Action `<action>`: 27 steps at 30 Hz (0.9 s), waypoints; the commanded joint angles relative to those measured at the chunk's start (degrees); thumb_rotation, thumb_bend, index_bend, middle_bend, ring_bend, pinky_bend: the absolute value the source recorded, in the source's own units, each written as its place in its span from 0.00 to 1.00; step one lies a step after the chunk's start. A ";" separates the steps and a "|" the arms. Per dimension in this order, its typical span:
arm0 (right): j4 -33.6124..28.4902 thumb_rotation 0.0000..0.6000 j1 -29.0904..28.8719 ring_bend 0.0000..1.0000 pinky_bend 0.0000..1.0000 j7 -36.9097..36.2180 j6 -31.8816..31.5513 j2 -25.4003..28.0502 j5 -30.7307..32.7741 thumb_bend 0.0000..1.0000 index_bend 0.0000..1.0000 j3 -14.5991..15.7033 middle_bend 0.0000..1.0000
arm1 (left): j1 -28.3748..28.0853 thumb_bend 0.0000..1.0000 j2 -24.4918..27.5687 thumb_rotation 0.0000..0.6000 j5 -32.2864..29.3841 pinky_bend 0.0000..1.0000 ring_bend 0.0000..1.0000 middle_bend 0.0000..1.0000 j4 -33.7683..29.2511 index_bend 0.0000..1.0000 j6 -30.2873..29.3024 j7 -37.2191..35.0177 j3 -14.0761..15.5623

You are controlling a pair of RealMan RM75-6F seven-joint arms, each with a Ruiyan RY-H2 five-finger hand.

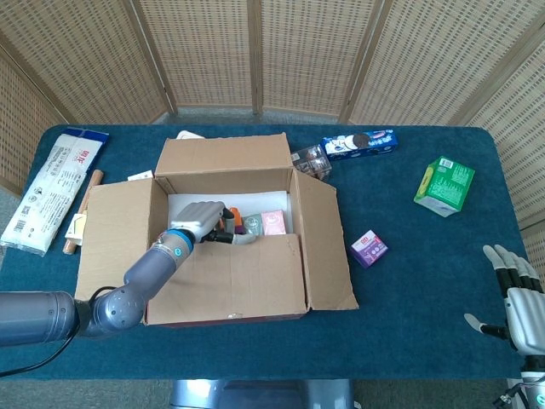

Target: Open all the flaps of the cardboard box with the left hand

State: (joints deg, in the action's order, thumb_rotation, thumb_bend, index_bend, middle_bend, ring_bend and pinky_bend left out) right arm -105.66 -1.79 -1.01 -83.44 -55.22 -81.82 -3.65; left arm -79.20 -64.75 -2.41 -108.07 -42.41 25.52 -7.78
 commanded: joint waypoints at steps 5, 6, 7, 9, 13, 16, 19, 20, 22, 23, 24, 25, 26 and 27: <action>0.00 1.00 0.01 0.00 0.00 -0.12 -0.03 0.05 -0.02 0.00 0.00 -0.01 0.00 | -0.98 0.00 1.59 0.30 -2.57 0.67 0.41 0.46 -1.28 0.56 4.34 -1.69 -0.22; 0.01 1.00 0.01 0.00 0.00 -0.14 -0.04 0.05 -0.05 0.00 0.00 0.00 0.00 | -0.95 0.00 2.01 0.29 -2.96 0.67 0.41 0.46 -1.49 0.56 5.38 -2.31 -0.47; 0.00 1.00 0.01 0.00 0.00 -0.14 -0.05 0.06 -0.09 0.00 0.00 0.01 0.00 | -0.90 0.00 2.70 0.29 -3.42 0.67 0.41 0.46 -1.68 0.56 7.03 -3.17 -0.75; -0.04 1.00 0.01 0.00 0.00 -0.18 -0.04 0.08 -0.16 0.00 0.00 0.04 0.00 | -0.75 0.00 3.99 0.29 -4.00 0.68 0.41 0.46 -1.88 0.56 10.06 -4.75 -1.23; -0.12 1.00 0.07 0.00 0.00 -0.14 -0.16 0.10 -0.43 0.00 0.00 0.15 0.00 | -0.34 0.00 7.27 0.29 -3.55 0.68 0.41 0.46 -2.40 0.57 15.52 -7.79 -1.76; -0.17 1.00 0.08 0.00 0.00 -0.06 -0.20 0.08 -0.60 0.00 0.00 0.21 0.00 | 0.02 0.00 9.52 0.29 -3.14 0.68 0.41 0.45 -2.87 0.57 19.12 -10.05 -1.92; -0.22 1.00 0.07 0.00 0.00 0.12 -0.18 0.01 -0.79 0.00 0.00 0.32 0.00 | 0.40 0.00 12.00 0.28 -2.08 0.68 0.40 0.45 -2.85 0.57 23.11 -12.66 -2.09; -0.24 1.00 0.08 0.00 0.00 0.22 -0.18 -0.02 -0.87 0.00 0.00 0.37 0.00 | 0.55 0.00 12.82 0.28 -1.35 0.68 0.40 0.45 -2.84 0.57 24.04 -13.50 -2.17; -0.31 1.00 0.10 0.00 0.00 0.37 -0.24 -0.07 -1.02 0.00 0.00 0.44 0.00 | 0.83 0.00 14.01 0.28 0.03 0.68 0.40 0.45 -2.98 0.57 25.11 -14.80 -2.24; -0.34 1.00 0.12 0.00 0.00 0.44 -0.28 -0.10 -1.09 0.00 0.00 0.48 0.00 | 1.06 0.00 14.67 0.28 0.87 0.68 0.40 0.45 -3.16 0.57 25.66 -15.67 -2.40; -0.35 1.00 0.12 0.00 0.00 0.49 -0.29 -0.12 -1.12 0.00 0.00 0.49 0.00 | 1.26 0.00 15.08 0.28 1.42 0.68 0.40 0.45 -3.28 0.57 26.05 -16.30 -2.55; -0.35 1.00 0.13 0.00 0.00 0.56 -0.31 -0.14 -1.18 0.00 0.00 0.52 0.00 | 1.65 0.00 15.76 0.28 2.24 0.68 0.40 0.45 -3.49 0.57 26.68 -17.32 -2.92; -0.36 1.00 0.13 0.00 0.00 0.58 -0.31 -0.16 -1.20 0.00 0.00 0.54 0.00 | 1.96 0.00 16.28 0.28 2.84 0.68 0.40 0.45 -3.65 0.57 27.12 -18.01 -3.23; -0.39 1.00 0.15 0.00 0.00 0.58 -0.31 -0.16 -1.23 0.00 0.00 0.57 0.00 | 2.46 0.00 17.08 0.28 3.83 0.68 0.40 0.45 -3.92 0.57 27.58 -18.94 -3.69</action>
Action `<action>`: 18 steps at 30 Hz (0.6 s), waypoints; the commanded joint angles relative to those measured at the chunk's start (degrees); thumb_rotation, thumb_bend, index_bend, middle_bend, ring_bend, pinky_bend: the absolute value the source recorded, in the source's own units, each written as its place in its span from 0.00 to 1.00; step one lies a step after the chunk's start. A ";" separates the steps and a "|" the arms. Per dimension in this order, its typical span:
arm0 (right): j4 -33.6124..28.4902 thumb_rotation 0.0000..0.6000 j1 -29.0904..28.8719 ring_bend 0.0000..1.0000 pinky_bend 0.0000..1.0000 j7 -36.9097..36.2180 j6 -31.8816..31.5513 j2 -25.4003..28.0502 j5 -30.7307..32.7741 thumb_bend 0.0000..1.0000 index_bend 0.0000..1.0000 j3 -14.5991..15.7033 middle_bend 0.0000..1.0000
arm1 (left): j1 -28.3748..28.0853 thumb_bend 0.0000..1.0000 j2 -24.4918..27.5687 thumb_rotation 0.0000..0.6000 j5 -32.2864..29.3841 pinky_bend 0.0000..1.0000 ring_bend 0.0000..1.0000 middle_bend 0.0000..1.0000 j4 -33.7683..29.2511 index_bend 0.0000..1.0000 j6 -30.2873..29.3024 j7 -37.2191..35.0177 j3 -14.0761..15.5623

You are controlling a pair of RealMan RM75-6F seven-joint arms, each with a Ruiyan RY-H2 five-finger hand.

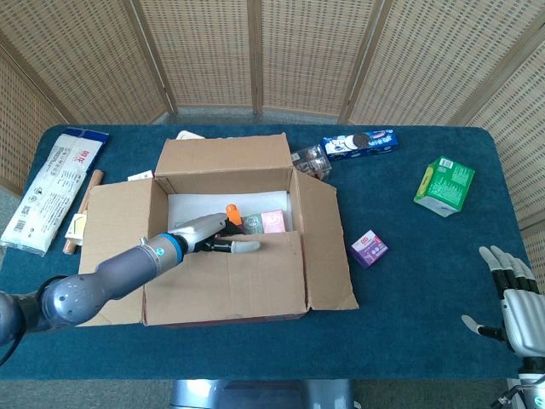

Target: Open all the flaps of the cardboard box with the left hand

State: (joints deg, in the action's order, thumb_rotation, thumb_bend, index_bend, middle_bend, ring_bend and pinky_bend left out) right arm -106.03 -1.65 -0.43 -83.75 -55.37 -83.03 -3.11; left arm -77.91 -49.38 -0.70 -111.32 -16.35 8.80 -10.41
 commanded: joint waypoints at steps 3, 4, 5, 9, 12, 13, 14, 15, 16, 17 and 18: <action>-0.09 1.00 0.05 0.00 0.00 0.04 -0.16 0.02 -0.12 0.00 0.00 0.01 0.00 | 2.80 0.00 4.05 0.28 5.21 0.68 0.40 0.45 -1.83 0.57 2.10 -4.40 -2.48; -0.08 1.00 0.06 0.00 0.00 0.05 -0.20 0.01 -0.14 0.00 0.00 0.00 0.00 | 3.23 0.00 4.64 0.27 5.86 0.68 0.40 0.45 -2.12 0.57 2.36 -5.01 -2.81; -0.07 1.00 0.06 0.00 0.00 0.06 -0.20 0.00 -0.16 0.00 0.00 0.01 0.00 | 3.86 0.00 5.39 0.27 6.74 0.68 0.40 0.45 -2.45 0.57 2.94 -6.00 -3.30; -0.11 1.00 -0.01 0.00 0.00 0.29 -0.06 -0.07 -0.44 0.00 0.00 0.17 0.00 | 6.52 0.00 7.48 0.28 9.73 0.68 0.40 0.45 -2.81 0.57 6.03 -10.07 -5.79; -0.18 1.00 0.03 0.00 0.00 0.46 -0.17 -0.13 -0.68 0.00 0.00 0.26 0.00 | 8.49 0.00 8.40 0.27 12.00 0.68 0.40 0.45 -2.92 0.57 7.06 -12.26 -7.59; -0.23 1.00 0.05 0.00 0.00 0.49 -0.18 -0.13 -0.73 0.00 0.00 0.30 0.00 | 9.23 0.00 8.81 0.27 12.97 0.68 0.40 0.45 -3.02 0.57 7.44 -13.03 -8.15; -0.25 1.00 0.06 0.00 0.00 0.50 -0.20 -0.13 -0.76 0.00 0.00 0.33 0.00 | 9.69 0.00 9.06 0.27 13.55 0.68 0.40 0.45 -3.07 0.57 7.75 -13.58 -8.49; -0.27 1.00 0.08 0.00 0.00 0.52 -0.24 -0.13 -0.83 0.00 0.00 0.35 0.00 | 10.33 0.00 9.39 0.28 14.31 0.68 0.40 0.45 -3.13 0.57 8.35 -14.48 -9.02; -0.30 1.00 0.09 0.00 0.00 0.57 -0.29 -0.14 -0.89 0.00 0.00 0.35 0.00 | 10.92 0.00 9.65 0.28 15.03 0.68 0.40 0.45 -3.12 0.57 9.02 -15.38 -9.59; -0.32 1.00 0.09 0.00 0.00 0.64 -0.33 -0.16 -0.96 0.00 0.00 0.37 0.00 | 11.33 0.00 9.79 0.27 15.50 0.68 0.40 0.45 -3.13 0.57 9.48 -15.98 -10.01; -0.32 1.00 0.11 0.00 0.00 0.69 -0.37 -0.18 -1.08 0.00 0.00 0.42 0.00 | 11.95 0.00 9.93 0.27 16.25 0.68 0.40 0.45 -3.16 0.56 10.03 -16.83 -10.70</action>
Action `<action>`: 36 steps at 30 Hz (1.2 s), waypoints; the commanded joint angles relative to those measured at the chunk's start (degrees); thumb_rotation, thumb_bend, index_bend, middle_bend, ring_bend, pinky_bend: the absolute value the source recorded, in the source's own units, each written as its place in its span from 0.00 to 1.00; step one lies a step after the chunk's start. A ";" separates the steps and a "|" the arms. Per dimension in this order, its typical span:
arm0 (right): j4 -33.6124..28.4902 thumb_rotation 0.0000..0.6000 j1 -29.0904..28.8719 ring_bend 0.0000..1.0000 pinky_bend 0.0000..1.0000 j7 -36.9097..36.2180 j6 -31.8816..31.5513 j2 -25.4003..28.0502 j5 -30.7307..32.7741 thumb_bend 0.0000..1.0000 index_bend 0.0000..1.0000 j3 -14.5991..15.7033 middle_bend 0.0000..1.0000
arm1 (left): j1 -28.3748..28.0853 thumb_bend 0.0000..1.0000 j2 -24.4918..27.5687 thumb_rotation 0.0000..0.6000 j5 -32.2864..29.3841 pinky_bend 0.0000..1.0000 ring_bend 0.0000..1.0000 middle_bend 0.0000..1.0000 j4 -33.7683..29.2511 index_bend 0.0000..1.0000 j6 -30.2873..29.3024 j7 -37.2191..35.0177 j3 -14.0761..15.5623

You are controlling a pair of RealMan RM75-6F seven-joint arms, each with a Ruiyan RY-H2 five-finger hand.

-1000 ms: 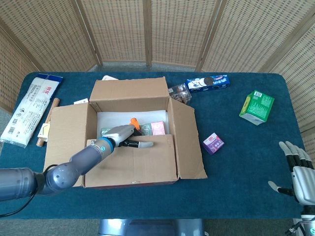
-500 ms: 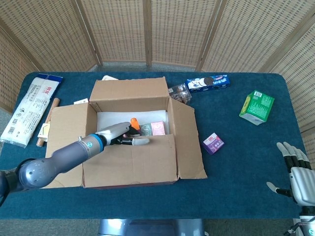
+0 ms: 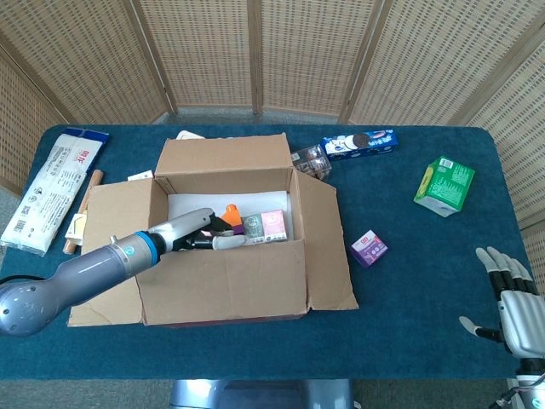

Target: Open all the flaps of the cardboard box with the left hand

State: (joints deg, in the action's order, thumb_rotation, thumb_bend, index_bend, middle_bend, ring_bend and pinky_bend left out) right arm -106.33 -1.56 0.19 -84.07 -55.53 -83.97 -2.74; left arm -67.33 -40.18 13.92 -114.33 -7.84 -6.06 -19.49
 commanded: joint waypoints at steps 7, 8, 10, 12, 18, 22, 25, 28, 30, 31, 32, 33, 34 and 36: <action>0.10 1.00 0.12 0.00 0.00 0.25 -0.32 -0.12 -0.63 0.00 0.00 0.22 0.00 | 6.64 0.00 1.35 0.27 4.91 0.68 0.40 0.44 -0.32 0.56 6.31 -8.31 -8.59; 0.14 1.00 0.11 0.00 0.00 0.30 -0.31 -0.14 -0.65 0.00 0.00 0.23 0.00 | 7.29 0.00 1.42 0.27 5.18 0.68 0.40 0.44 -0.17 0.56 7.27 -8.89 -9.51; 0.15 1.00 0.11 0.00 0.00 0.40 -0.30 -0.21 -0.76 0.00 0.00 0.29 0.00 | 8.83 0.00 1.43 0.27 6.29 0.68 0.40 0.44 0.10 0.56 8.98 -9.68 -11.41; 0.12 1.00 0.09 0.00 0.00 0.66 -0.26 -0.29 -0.90 0.00 0.00 0.38 0.00 | 10.40 0.00 1.07 0.27 7.58 0.68 0.40 0.44 0.10 0.56 10.31 -10.40 -13.23; 0.01 1.00 0.10 0.00 0.00 1.26 -0.38 -0.52 -1.22 0.00 0.00 0.51 0.00 | 13.90 0.00 -1.08 0.26 9.61 0.67 0.40 0.44 -0.27 0.55 13.40 -12.28 -17.78; 0.04 1.00 0.05 0.00 0.00 1.59 -0.30 -0.67 -1.25 0.00 0.00 0.55 0.00 | 15.68 0.00 -2.46 0.27 11.00 0.67 0.40 0.44 -0.62 0.55 16.18 -12.97 -20.26; -0.06 1.00 0.11 0.00 0.00 1.70 -0.44 -0.70 -1.37 0.00 0.00 0.60 0.00 | 16.71 0.00 -3.44 0.27 11.78 0.67 0.40 0.44 -1.13 0.55 18.09 -13.28 -21.90; -0.09 1.00 0.21 0.00 0.00 1.66 -0.72 -0.66 -1.45 0.00 0.00 0.55 0.00 | 17.59 0.00 -4.08 0.26 12.72 0.67 0.40 0.44 -1.84 0.55 19.76 -13.19 -23.29; -0.11 1.00 0.25 0.00 0.00 1.55 -0.79 -0.62 -1.49 0.00 0.00 0.56 0.00 | 18.08 0.00 -4.35 0.27 13.28 0.67 0.40 0.44 -2.37 0.55 20.49 -13.12 -24.01; -0.11 1.00 0.26 0.00 0.00 1.51 -0.82 -0.60 -1.51 0.00 0.00 0.56 0.00 | 18.28 0.00 -4.44 0.28 13.42 0.67 0.40 0.44 -2.58 0.55 20.80 -13.16 -24.30; -0.09 1.00 0.26 0.00 0.00 1.47 -0.84 -0.58 -1.54 0.00 0.00 0.56 0.00 | 18.55 0.00 -4.60 0.28 13.60 0.67 0.40 0.43 -2.92 0.55 21.36 -13.19 -24.77; -0.09 1.00 0.27 0.00 0.00 1.42 -0.86 -0.55 -1.56 0.00 0.00 0.55 0.00 | 18.81 0.00 -4.72 0.28 13.83 0.67 0.40 0.43 -3.27 0.55 21.88 -13.15 -25.21; -0.08 1.00 0.27 0.00 0.00 1.38 -0.88 -0.54 -1.57 0.00 0.00 0.55 0.00 | 18.94 0.00 -4.81 0.28 14.06 0.67 0.40 0.44 -3.51 0.55 22.14 -13.07 -25.45; -0.06 1.00 0.27 0.00 0.00 1.31 -0.90 -0.51 -1.59 0.00 0.00 0.53 0.00 | 19.08 0.00 -5.07 0.27 14.69 0.67 0.40 0.43 -4.12 0.55 22.68 -12.90 -25.72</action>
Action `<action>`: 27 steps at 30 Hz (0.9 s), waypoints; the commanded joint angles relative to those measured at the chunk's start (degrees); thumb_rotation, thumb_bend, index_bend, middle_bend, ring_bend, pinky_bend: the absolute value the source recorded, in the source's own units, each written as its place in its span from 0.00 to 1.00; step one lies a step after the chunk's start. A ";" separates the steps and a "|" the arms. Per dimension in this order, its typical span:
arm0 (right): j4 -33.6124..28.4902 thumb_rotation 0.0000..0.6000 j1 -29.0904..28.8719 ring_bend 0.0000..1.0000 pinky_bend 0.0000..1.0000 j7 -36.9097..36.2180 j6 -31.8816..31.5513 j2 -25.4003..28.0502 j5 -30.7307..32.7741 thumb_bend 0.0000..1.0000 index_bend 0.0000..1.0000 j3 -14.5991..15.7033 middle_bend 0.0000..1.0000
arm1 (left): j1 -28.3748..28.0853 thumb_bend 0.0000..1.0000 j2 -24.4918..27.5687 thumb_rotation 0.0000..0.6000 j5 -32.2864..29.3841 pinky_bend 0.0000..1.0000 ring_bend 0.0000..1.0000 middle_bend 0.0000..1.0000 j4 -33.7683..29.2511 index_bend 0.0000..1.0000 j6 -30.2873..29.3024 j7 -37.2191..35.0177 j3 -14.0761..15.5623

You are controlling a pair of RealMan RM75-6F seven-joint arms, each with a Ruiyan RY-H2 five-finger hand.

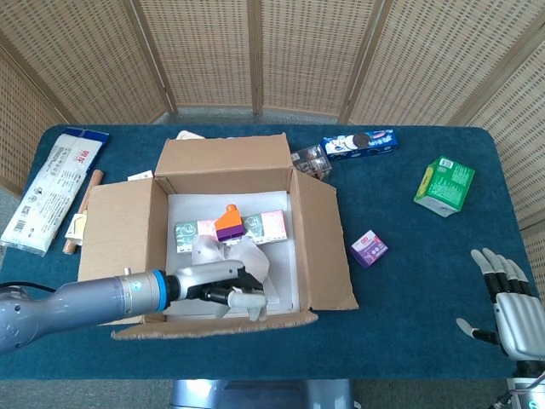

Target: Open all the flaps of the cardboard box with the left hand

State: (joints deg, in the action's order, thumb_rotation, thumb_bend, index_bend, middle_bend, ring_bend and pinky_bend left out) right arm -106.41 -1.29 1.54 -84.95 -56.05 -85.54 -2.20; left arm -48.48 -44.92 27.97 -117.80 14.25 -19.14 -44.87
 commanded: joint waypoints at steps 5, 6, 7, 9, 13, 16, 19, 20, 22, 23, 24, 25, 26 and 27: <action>-0.01 1.00 0.03 0.00 0.00 -0.01 -0.06 0.03 -0.13 0.00 0.00 0.04 0.00 | -1.14 0.00 -1.64 0.27 2.51 0.67 0.40 0.43 -1.16 0.54 1.57 -0.33 1.28; -0.02 1.00 0.04 0.00 0.00 0.03 -0.10 0.02 -0.18 0.00 0.00 0.05 0.00 | -1.50 0.00 -1.84 0.27 2.91 0.67 0.39 0.43 -1.08 0.54 1.48 -0.41 1.74; -0.03 1.00 0.06 0.00 0.00 0.06 -0.15 0.02 -0.25 0.00 0.00 0.08 0.00 | -2.03 0.00 -2.11 0.27 3.66 0.67 0.39 0.43 -0.96 0.54 0.91 -0.44 2.45; -0.11 1.00 0.16 0.00 0.00 -0.19 -0.33 0.12 -0.20 0.00 0.00 0.04 0.00 | -2.33 0.00 -2.12 0.26 6.36 0.66 0.38 0.42 -0.90 0.53 -4.52 0.11 4.20; -0.09 1.00 0.12 0.00 0.00 -0.46 -0.24 0.25 -0.24 0.00 0.00 0.04 0.00 | -3.44 0.00 -1.63 0.26 8.36 0.66 0.38 0.42 -1.92 0.53 -8.73 -1.35 7.71; -0.11 1.00 0.11 0.00 0.00 -0.42 -0.14 0.27 -0.36 0.00 0.00 0.15 0.00 | -3.85 0.00 -1.50 0.27 9.81 0.64 0.36 0.40 -2.03 0.52 -11.47 -1.52 9.39; -0.15 1.00 0.16 0.00 0.00 -0.41 -0.25 0.31 -0.45 0.00 0.00 0.17 0.00 | -3.55 0.00 -1.12 0.26 12.26 0.60 0.32 0.38 -2.35 0.50 -16.98 -0.40 11.32; -0.16 1.00 0.18 0.00 0.00 -0.48 -0.32 0.32 -0.44 0.00 0.00 0.13 0.00 | -3.13 0.00 -0.63 0.26 13.93 0.57 0.30 0.35 -2.18 0.48 -20.75 1.03 12.45; -0.19 1.00 0.18 0.00 0.00 -0.63 -0.32 0.37 -0.45 0.00 0.00 0.12 0.00 | -2.11 0.00 -0.41 0.24 16.04 0.51 0.23 0.28 -3.08 0.43 -28.34 3.31 14.72; -0.19 1.00 0.17 0.00 0.00 -0.61 -0.30 0.37 -0.50 0.00 0.00 0.14 0.00 | -1.29 0.00 -0.12 0.24 16.95 0.47 0.20 0.23 -2.94 0.40 -32.20 4.52 15.27; -0.18 1.00 0.16 0.00 0.00 -0.60 -0.28 0.37 -0.54 0.00 0.00 0.16 0.00 | -0.55 0.00 -0.26 0.28 17.79 0.44 0.16 0.18 -3.63 0.38 -36.01 5.75 16.19; -0.18 1.00 0.15 0.00 0.00 -0.55 -0.24 0.34 -0.60 0.00 0.00 0.20 0.00 | 0.19 0.00 -0.36 0.33 18.72 0.42 0.14 0.15 -3.87 0.36 -39.96 7.30 17.04; -0.17 1.00 0.13 0.00 0.00 -0.39 -0.15 0.28 -0.75 0.00 0.00 0.31 0.00 | 1.49 0.00 -0.29 0.40 20.15 0.38 0.11 0.12 -3.68 0.35 -45.94 10.03 18.17; -0.19 1.00 0.12 0.00 0.00 -0.25 -0.12 0.22 -0.82 0.00 0.00 0.37 0.00 | 2.21 0.00 -0.42 0.48 20.74 0.36 0.10 0.11 -3.81 0.34 -49.35 11.73 19.03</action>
State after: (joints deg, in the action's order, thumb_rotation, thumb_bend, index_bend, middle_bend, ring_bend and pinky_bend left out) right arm -106.59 -1.16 1.22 -85.11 -55.79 -86.30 -1.88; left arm -49.77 -45.66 43.78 -120.67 -19.62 -14.66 -30.45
